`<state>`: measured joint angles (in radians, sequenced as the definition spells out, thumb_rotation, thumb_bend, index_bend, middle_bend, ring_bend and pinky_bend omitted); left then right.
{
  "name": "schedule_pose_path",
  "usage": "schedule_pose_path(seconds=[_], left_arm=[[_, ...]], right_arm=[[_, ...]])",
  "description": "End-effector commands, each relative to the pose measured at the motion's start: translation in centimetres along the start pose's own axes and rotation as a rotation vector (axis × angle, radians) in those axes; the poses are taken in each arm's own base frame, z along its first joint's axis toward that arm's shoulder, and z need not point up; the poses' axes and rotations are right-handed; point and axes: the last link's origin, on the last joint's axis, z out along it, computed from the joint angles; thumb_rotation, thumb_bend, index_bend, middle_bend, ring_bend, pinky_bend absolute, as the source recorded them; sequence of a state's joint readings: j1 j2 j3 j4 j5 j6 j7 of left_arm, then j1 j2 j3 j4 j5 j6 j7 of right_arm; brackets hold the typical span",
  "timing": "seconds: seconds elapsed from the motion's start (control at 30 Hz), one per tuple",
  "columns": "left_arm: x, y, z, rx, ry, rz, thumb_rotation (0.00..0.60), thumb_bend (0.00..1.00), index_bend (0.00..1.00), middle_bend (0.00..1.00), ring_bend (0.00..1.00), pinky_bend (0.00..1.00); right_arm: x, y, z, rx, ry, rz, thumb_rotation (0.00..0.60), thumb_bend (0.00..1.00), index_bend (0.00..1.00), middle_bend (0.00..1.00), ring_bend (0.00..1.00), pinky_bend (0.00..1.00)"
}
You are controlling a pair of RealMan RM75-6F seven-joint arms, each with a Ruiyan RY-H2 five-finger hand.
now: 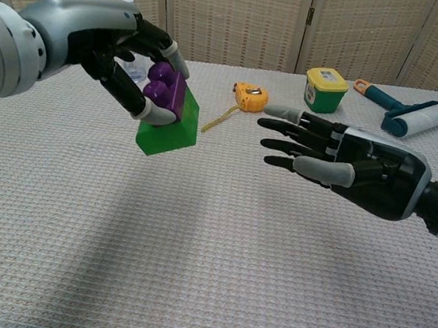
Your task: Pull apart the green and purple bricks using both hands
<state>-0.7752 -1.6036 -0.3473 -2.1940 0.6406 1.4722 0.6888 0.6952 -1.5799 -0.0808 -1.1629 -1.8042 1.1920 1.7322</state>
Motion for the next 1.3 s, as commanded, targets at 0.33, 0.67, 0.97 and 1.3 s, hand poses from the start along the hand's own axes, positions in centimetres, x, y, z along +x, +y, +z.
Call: schedule_pose_path(seconds=[0.33,0.67,0.97,1.3], left_arm=[[-1.0,1.1,0.4,-0.023,-0.029,-0.022,0.600,0.38,0.50,0.30,0.02,0.00],[-2.0,2.1,0.6,-0.040,-0.051,-0.019,0.600,0.38,0.50,0.30,0.02,0.00],[-2.6,2.7,0.6,-0.051,-0.062,-0.018,0.600,0.38,0.50,0.30,0.02,0.00],[-3.2,3.8,0.7,-0.071,-0.078,-0.016,0.600,0.38,0.50,0.30,0.02,0.00]], right_arm=[[0.9,1.8,0.5,-0.012,-0.044,-0.085,0.600,0.37,0.00,0.00,0.00,0.00],[-0.2,2.5,2.1,0.046,-0.025,-0.055,0.600,0.37,0.00,0.00,0.00,0.00],[-1.3,3.3,3.5,0.060,-0.030,-0.012,0.600,0.37,0.00,0.00,0.00,0.00],[-2.1,3.3,4.5,0.072,-0.042,0.015,0.600,0.37,0.00,0.00,0.00,0.00]])
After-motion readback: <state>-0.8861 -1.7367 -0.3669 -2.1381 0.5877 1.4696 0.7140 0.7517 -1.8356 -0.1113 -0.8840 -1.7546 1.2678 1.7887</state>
